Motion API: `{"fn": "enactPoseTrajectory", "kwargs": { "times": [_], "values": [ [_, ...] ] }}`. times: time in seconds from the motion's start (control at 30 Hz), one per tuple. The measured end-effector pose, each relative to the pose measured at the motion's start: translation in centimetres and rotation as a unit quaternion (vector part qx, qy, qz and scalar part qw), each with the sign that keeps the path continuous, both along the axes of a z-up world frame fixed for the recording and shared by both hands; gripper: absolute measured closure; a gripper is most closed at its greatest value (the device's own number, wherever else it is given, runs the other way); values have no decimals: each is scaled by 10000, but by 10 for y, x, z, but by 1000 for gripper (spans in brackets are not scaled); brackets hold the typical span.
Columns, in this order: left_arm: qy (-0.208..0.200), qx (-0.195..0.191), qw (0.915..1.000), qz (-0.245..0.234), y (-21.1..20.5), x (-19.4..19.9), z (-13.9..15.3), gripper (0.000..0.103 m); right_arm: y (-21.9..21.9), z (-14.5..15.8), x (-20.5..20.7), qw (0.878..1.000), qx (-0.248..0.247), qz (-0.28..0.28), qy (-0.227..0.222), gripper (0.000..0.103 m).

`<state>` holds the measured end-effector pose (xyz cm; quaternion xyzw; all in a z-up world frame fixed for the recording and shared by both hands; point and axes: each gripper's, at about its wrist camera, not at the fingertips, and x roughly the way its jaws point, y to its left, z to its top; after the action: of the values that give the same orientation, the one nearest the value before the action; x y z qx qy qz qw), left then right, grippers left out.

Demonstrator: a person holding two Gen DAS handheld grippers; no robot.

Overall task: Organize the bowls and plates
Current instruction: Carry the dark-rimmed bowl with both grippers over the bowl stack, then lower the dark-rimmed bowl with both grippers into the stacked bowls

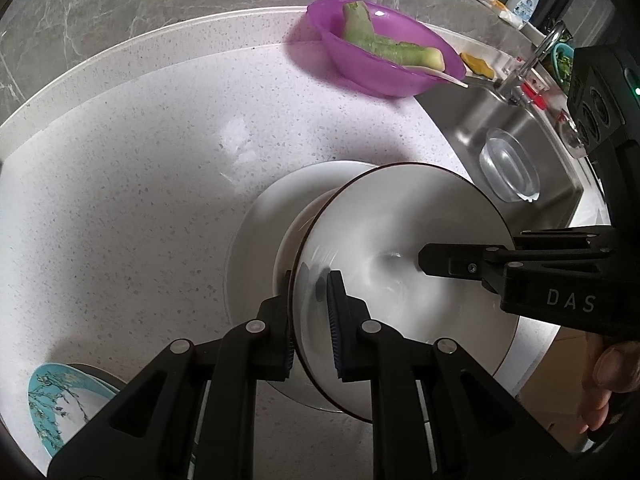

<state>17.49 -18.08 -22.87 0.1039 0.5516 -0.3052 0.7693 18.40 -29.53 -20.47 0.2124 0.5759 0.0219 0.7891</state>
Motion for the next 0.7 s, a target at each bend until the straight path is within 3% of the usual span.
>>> {"fn": "enactPoseTrajectory", "kwargs": {
  "times": [0.7],
  "values": [
    [20, -52, 10000, 11, -7, -2, -2, 87, -10, 10, -2, 9992, 337, -129, 191, 77]
  ]
}}
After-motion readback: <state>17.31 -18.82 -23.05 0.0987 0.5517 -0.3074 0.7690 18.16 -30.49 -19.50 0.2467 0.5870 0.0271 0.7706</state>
